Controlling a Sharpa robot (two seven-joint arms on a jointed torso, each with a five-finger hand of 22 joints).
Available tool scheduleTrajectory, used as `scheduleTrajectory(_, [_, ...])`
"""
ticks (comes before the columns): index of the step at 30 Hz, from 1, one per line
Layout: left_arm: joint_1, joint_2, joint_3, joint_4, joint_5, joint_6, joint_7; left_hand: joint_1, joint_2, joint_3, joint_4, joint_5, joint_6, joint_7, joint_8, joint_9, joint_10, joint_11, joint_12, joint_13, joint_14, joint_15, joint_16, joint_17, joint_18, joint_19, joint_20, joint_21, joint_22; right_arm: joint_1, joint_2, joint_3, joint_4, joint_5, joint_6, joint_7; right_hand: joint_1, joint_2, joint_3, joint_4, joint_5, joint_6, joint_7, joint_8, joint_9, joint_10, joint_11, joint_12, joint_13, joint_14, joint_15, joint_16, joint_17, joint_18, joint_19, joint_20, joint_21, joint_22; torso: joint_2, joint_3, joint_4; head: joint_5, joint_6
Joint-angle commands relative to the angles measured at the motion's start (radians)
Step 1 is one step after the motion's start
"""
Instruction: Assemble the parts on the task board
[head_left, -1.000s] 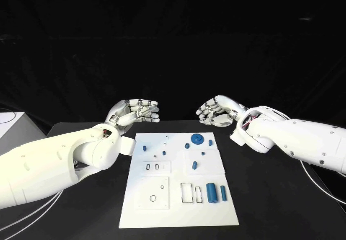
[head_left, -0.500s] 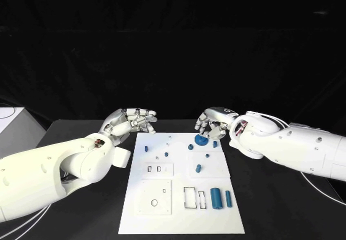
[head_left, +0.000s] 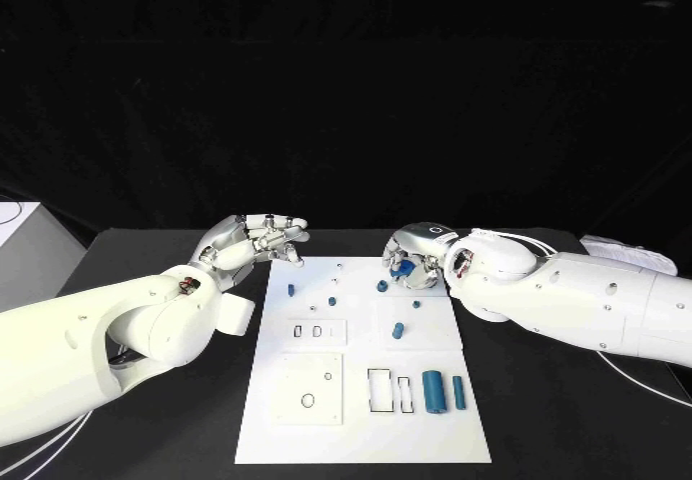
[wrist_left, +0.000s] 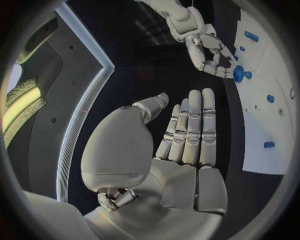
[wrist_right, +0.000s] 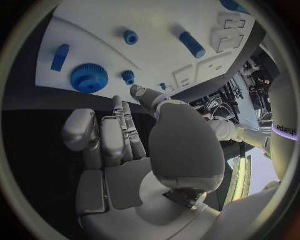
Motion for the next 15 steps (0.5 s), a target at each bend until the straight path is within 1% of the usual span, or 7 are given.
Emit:
scheduleTrajectory(1, [0.002,-0.001,0.002,0.005,0.003,0.020,0.002,-0.009,0.001,0.004,-0.004,0.003,-0.003,0.003,-0.006,0.002,-0.006,0.000,-0.004,0.001,-0.007,0.002,0.007,0.001,0.001,-0.006,0.002,0.007,0.001,-0.006,0.007,-0.002,-0.003,-0.049,0.038,-0.038,0.000,-0.008,-0.001,0.004,-0.005,-0.008,0.001,-0.005,0.001,-0.007,-0.001,-0.001,0.002,0.029,0.007,0.004,0.001,-0.014,0.005,0.002,0.002,0.001,0.005,-0.0011,-0.0005,0.001,-0.004])
scheduleTrajectory(3, [0.002,-0.002,0.003,0.005,0.003,0.020,0.002,-0.010,0.001,0.004,-0.004,0.003,-0.003,0.003,-0.007,0.002,-0.007,0.000,-0.004,0.001,-0.008,0.002,0.010,0.003,0.001,-0.008,0.002,0.009,0.003,-0.009,0.010,-0.003,-0.005,-0.052,0.039,-0.042,0.000,-0.010,-0.003,0.005,-0.005,-0.009,0.001,-0.005,0.002,-0.011,0.000,-0.002,0.001,0.028,0.007,0.007,0.003,-0.014,0.005,0.002,0.003,0.003,0.007,-0.0013,0.0000,0.002,-0.006])
scheduleTrajectory(8, [0.002,-0.003,0.004,0.005,0.003,0.020,0.001,-0.010,0.001,0.004,-0.004,0.003,-0.003,0.003,-0.007,0.002,-0.007,0.000,-0.004,0.001,-0.009,0.002,0.012,0.004,0.001,-0.009,0.002,0.012,0.005,-0.014,0.017,-0.004,-0.007,-0.055,0.043,-0.047,0.000,-0.010,-0.007,0.007,-0.005,-0.009,0.002,-0.006,0.004,-0.017,0.000,-0.002,0.001,0.027,0.006,0.012,0.006,-0.015,0.007,0.004,0.006,0.007,0.009,-0.0010,0.0017,0.002,-0.006])
scheduleTrajectory(10, [0.003,-0.004,0.004,0.005,0.002,0.020,0.001,-0.011,0.000,0.004,-0.004,0.003,-0.004,0.004,-0.007,0.002,-0.008,0.000,-0.004,0.001,-0.010,0.003,0.014,0.006,0.001,-0.010,0.002,0.014,0.007,-0.015,0.019,-0.004,-0.008,-0.056,0.045,-0.048,0.000,-0.009,-0.009,0.009,-0.005,-0.007,0.002,-0.004,0.005,-0.020,0.001,-0.002,0.001,0.027,0.007,0.016,0.009,-0.016,0.008,0.005,0.009,0.012,0.010,-0.0019,0.0026,0.002,-0.006])
scheduleTrajectory(15, [0.003,-0.006,0.005,0.003,0.002,0.020,0.000,-0.011,0.000,0.004,-0.004,0.003,-0.004,0.004,-0.007,0.002,-0.008,0.000,-0.004,0.001,-0.010,0.003,0.014,0.006,0.001,-0.010,0.002,0.014,0.007,-0.016,0.027,-0.005,-0.010,-0.057,0.044,-0.048,0.000,-0.006,-0.010,0.011,-0.004,-0.004,0.001,-0.003,0.007,-0.021,0.000,-0.001,0.001,0.027,0.007,0.022,0.016,-0.017,0.011,0.005,0.015,0.020,0.014,-0.0014,0.0004,0.004,-0.004])
